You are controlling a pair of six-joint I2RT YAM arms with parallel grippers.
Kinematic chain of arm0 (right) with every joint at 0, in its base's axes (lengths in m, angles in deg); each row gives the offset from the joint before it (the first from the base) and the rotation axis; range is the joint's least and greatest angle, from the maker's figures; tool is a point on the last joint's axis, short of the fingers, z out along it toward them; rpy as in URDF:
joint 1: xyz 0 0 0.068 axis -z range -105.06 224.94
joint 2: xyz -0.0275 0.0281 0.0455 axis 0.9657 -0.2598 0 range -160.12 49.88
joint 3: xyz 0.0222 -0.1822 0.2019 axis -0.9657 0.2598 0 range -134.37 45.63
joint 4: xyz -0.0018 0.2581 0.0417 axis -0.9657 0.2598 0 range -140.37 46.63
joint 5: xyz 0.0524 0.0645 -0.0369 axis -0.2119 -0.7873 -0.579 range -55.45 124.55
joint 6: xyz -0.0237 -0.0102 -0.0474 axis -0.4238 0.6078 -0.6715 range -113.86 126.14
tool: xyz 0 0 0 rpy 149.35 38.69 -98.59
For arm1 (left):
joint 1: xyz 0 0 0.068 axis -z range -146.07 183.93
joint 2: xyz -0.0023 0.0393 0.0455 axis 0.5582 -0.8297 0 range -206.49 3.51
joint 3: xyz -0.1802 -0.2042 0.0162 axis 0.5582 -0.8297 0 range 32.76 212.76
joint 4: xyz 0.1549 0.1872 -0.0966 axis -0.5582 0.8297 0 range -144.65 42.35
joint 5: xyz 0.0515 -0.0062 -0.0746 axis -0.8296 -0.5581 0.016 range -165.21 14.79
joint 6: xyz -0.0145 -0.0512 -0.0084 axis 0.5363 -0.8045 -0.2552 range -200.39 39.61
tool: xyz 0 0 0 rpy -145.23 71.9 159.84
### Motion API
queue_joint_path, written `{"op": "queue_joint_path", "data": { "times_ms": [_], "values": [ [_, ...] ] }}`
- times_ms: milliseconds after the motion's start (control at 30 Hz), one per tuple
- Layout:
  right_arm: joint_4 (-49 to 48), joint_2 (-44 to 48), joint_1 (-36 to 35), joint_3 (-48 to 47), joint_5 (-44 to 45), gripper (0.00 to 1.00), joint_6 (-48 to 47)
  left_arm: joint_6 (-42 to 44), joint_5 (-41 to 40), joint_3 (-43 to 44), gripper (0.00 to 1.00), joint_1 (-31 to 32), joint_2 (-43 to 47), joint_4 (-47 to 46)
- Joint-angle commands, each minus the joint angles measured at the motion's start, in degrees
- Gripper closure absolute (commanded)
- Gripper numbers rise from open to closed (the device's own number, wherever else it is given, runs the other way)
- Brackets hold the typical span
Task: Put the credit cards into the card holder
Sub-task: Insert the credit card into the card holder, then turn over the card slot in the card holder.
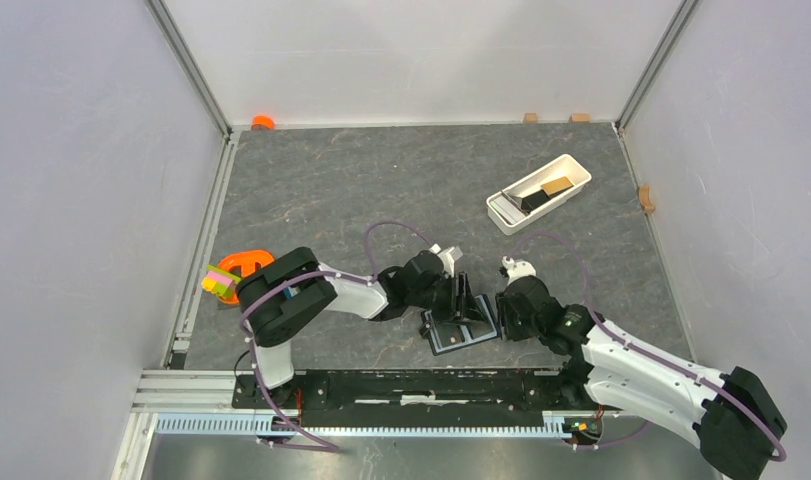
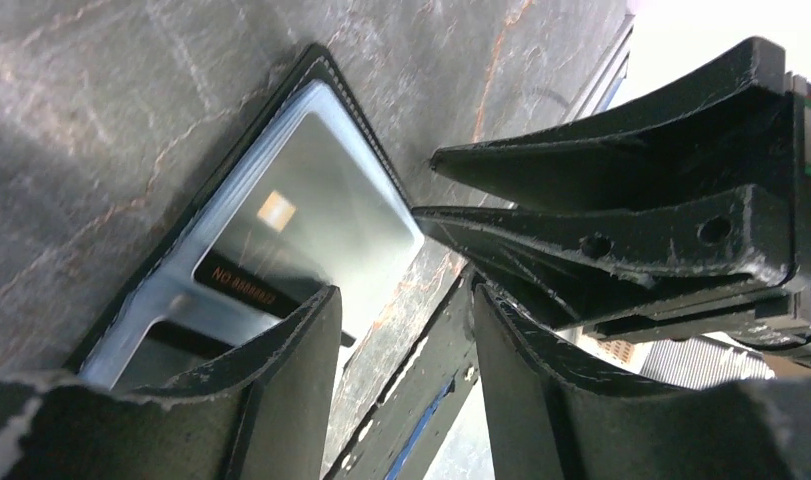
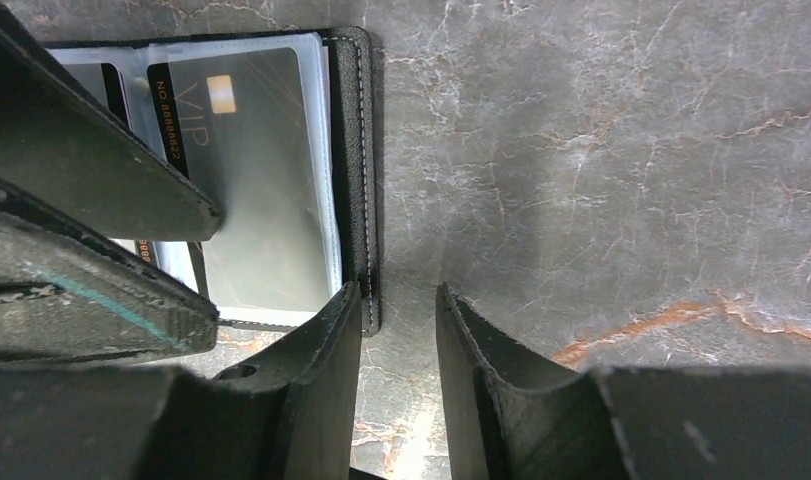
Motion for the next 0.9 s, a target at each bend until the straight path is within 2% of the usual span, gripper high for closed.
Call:
{"op": "queue_joint_path", "data": {
  "times_ms": [0, 167, 300, 433, 567, 667, 867],
  "values": [
    [-0.6, 1.9, 0.0, 0.7, 2.9, 0.62, 1.9, -0.3, 0.1, 2.9, 0.42, 0.4, -2.4, -4.7],
    [0.5, 4.2, 0.6, 0.3, 5.3, 0.6, 2.0, 0.7, 0.0, 3.5, 0.43, 0.4, -1.4, -4.3],
    [0.5, 5.6, 2.1, -1.7, 4.2, 0.56, -0.6, 4.8, -3.9, 2.0, 0.41, 0.3, 4.4, 2.7],
    [-3.3, 6.3, 3.9, -2.7, -2.2, 0.55, -4.5, 8.4, -9.8, 0.5, 0.39, 0.4, 12.1, 12.5],
    [-8.8, 6.0, 5.7, -2.1, -11.0, 0.6, -5.7, 10.1, -16.4, -0.9, 0.37, 0.4, 19.4, 24.1],
    [-12.6, 5.1, 8.0, -0.3, -17.1, 0.62, -5.8, 10.4, -19.5, -1.6, 0.34, 0.4, 21.7, 32.1],
    [-16.3, 2.9, 13.3, 2.9, -25.2, 0.64, -7.0, 7.8, -21.0, -5.8, 0.31, 0.3, 24.1, 34.2]
  ]
}}
